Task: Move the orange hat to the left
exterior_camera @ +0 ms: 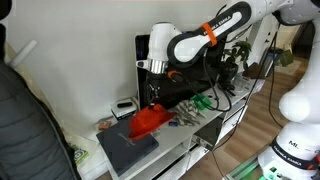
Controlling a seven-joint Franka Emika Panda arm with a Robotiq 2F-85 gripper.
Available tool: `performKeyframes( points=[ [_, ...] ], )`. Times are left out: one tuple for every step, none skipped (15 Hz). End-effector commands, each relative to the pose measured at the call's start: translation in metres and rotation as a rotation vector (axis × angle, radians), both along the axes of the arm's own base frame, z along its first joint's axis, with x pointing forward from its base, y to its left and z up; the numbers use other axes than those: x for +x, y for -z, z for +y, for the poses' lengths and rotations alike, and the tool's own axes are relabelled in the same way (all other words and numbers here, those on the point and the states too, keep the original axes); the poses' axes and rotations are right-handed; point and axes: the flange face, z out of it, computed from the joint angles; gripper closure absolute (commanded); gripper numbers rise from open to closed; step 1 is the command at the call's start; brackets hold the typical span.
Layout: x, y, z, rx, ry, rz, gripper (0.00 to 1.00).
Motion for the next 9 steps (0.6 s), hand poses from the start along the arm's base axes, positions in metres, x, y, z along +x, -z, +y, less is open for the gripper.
performKeyframes(
  points=[
    [0.003,0.008,0.013,-0.090,0.080,-0.114,0.98],
    [0.006,0.015,0.019,-0.086,0.086,-0.136,0.98],
    [0.011,0.021,0.026,-0.084,0.083,-0.167,0.98],
    [0.015,0.024,0.034,-0.071,0.051,-0.200,0.98],
    [0.008,0.025,0.024,-0.066,0.056,-0.134,0.94],
    [0.010,0.028,0.029,-0.064,0.049,-0.157,0.94],
    [0.011,0.029,0.032,-0.065,0.044,-0.166,0.94],
    [0.012,0.029,0.034,-0.065,0.042,-0.170,0.94],
    [0.013,0.028,0.034,-0.064,0.043,-0.173,0.94]
  ],
)
